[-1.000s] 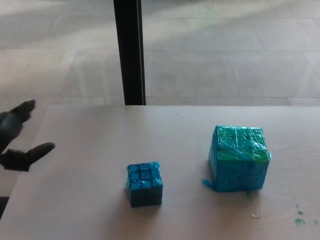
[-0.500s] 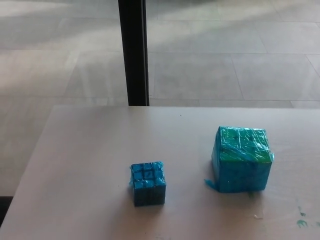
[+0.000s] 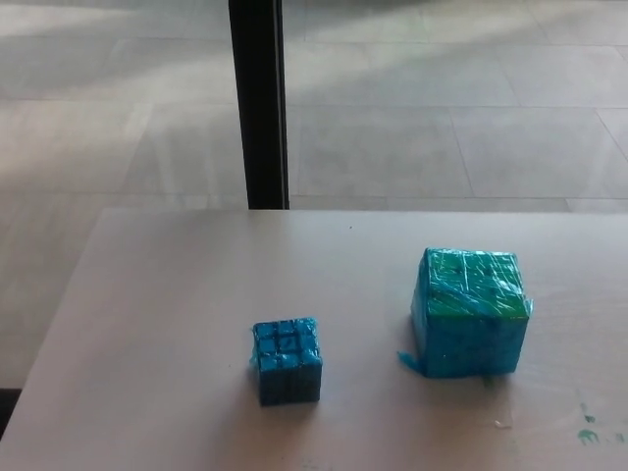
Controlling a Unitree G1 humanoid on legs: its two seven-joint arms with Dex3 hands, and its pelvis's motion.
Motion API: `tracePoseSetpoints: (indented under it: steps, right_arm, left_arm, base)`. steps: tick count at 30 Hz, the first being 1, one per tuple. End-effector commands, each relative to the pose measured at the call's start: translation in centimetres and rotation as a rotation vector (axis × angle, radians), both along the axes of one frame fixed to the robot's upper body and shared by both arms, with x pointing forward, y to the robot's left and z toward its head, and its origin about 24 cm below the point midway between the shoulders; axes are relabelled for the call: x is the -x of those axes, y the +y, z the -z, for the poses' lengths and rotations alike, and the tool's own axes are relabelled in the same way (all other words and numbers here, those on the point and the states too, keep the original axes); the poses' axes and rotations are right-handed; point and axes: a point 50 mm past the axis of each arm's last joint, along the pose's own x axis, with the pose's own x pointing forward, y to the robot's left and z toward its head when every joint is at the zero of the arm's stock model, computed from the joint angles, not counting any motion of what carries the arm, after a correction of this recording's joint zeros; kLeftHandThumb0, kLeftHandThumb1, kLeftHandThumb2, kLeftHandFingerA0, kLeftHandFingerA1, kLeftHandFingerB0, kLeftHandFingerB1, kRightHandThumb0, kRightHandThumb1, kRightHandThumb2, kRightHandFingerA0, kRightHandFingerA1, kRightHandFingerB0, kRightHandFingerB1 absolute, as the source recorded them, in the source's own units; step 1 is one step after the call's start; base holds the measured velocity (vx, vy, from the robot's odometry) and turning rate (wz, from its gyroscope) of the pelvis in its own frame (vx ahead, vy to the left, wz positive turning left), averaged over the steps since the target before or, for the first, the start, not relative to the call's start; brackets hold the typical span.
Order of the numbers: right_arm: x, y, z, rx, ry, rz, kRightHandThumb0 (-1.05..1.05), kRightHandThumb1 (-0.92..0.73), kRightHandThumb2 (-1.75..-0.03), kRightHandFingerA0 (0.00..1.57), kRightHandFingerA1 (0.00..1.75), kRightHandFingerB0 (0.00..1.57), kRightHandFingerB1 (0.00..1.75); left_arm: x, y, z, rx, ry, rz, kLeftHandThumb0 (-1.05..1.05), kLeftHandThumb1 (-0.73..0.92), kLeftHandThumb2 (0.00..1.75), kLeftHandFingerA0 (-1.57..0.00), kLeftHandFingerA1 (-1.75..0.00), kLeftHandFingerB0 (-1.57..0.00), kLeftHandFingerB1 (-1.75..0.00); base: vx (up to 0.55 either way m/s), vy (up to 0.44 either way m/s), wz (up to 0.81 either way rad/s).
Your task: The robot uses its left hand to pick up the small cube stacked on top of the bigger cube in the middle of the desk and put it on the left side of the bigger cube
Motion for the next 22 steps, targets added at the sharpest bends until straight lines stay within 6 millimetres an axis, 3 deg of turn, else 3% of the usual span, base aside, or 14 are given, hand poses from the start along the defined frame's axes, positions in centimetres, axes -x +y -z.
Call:
tracePoseSetpoints:
  steps: [1,2,3,5,6,9,10,11,13,15,16,18,19,22]
  right_arm:
    - [0.1,-0.5,-0.3,-0.004,-0.002,0.018,-0.57,-0.56,-0.94,0.48,0.68,0.34,0.53]
    - [0.2,-0.5,-0.2,0.001,0.0,0.025,-0.58,-0.57,-0.94,0.49,0.68,0.35,0.53]
    - [0.2,-0.5,-0.2,0.002,-0.006,0.021,-0.55,-0.57,-0.94,0.5,0.69,0.34,0.53]
    - [0.6,-0.4,0.0,-0.003,-0.003,0.01,-0.56,-0.57,-0.94,0.49,0.69,0.33,0.53]
    - [0.7,-0.4,0.0,-0.003,0.001,0.01,-0.57,-0.57,-0.94,0.48,0.68,0.33,0.53]
    - [0.9,-0.4,0.2,-0.004,0.011,0.009,-0.58,-0.57,-0.94,0.48,0.68,0.34,0.53]
    - [0.9,-0.3,0.2,-0.004,0.014,0.008,-0.54,-0.72,-0.62,0.5,0.61,0.4,0.39]
    - [0.8,-0.3,0.2,-0.006,0.016,0.004,-0.58,-0.57,-0.94,0.47,0.68,0.32,0.53]
    - [0.9,-0.3,0.2,-0.01,0.017,-0.002,-0.54,-0.72,-0.61,0.49,0.63,0.38,0.39]
    - [0.9,-0.3,0.3,-0.003,0.021,0.004,-0.58,-0.57,-0.94,0.48,0.68,0.33,0.53]
    - [1.0,-0.3,0.2,-0.002,0.024,0.001,-0.54,-0.72,-0.62,0.49,0.6,0.38,0.38]
    - [1.0,-0.3,0.3,-0.005,0.021,-0.001,-0.54,-0.71,-0.61,0.49,0.61,0.41,0.38]
    - [1.1,-0.3,0.3,-0.007,0.023,-0.003,-0.55,-0.71,-0.62,0.49,0.61,0.41,0.38]
    - [1.1,-0.2,0.4,-0.004,0.024,-0.002,-0.55,-0.71,-0.61,0.5,0.62,0.41,0.38]
  left_arm:
    - [3.0,-0.6,2.4,0.189,-0.034,-0.114,-0.88,0.8,0.64,0.0,-0.49,-0.09,-0.36]
    - [3.1,-0.7,2.5,0.195,-0.03,-0.083,-0.9,0.64,1.04,-0.02,-0.33,-0.15,-0.48]
    - [3.2,-0.8,2.8,0.144,0.048,-0.038,-0.4,0.36,1.01,-0.04,-0.55,0.0,-0.51]
    - [3.4,-0.9,2.9,0.135,0.086,-0.024,-0.42,0.35,1.01,-0.03,-0.55,0.0,-0.52]
    - [3.4,-0.9,2.9,0.135,0.083,-0.02,-0.91,0.62,1.04,-0.01,-0.56,0.0,-0.44]
    - [3.4,-0.9,2.7,0.115,0.093,0.012,-0.9,0.64,1.05,-0.01,-0.55,0.0,-0.43]
    - [3.4,-0.9,2.7,0.112,0.095,0.008,-0.92,0.64,1.06,-0.12,-0.61,0.0,-0.47]
    - [3.5,-0.9,2.7,0.138,0.083,-0.008,-0.84,0.59,1.04,-0.02,-0.47,-0.05,-0.34]
    - [3.6,-0.9,2.9,0.151,0.072,-0.021,-0.85,0.6,1.04,-0.01,-0.46,-0.06,-0.34]
    - [3.8,-0.9,2.9,0.148,0.072,-0.026,-0.9,0.79,0.64,-0.03,-0.55,-0.07,-0.38]
    - [3.8,-0.9,2.9,0.144,0.074,-0.027,-0.9,0.79,0.64,-0.06,-0.58,-0.08,-0.4]
    - [3.9,-0.9,2.9,0.124,0.079,-0.016,-0.41,0.36,1.01,-0.03,-0.55,0.0,-0.52]
    - [4.0,-0.8,2.9,0.125,0.082,-0.014,-0.89,0.63,1.06,-0.08,-0.58,0.0,-0.44]
    - [4.0,-0.8,3.0,0.138,0.075,-0.025,-0.88,0.61,1.05,-0.09,-0.6,0.0,-0.45]
  base:
    - [0.0,0.0,0.0]
    - [0.0,0.0,0.0]
    - [0.0,0.0,0.0]
    - [0.0,0.0,0.0]
    - [0.0,0.0,0.0]
    - [0.0,0.0,0.0]
    - [0.0,0.0,0.0]
    - [0.0,0.0,0.0]
    - [0.0,0.0,0.0]
    - [0.0,0.0,0.0]
    - [0.0,0.0,0.0]
    - [0.0,0.0,0.0]
    - [0.0,0.0,0.0]
    - [0.0,0.0,0.0]
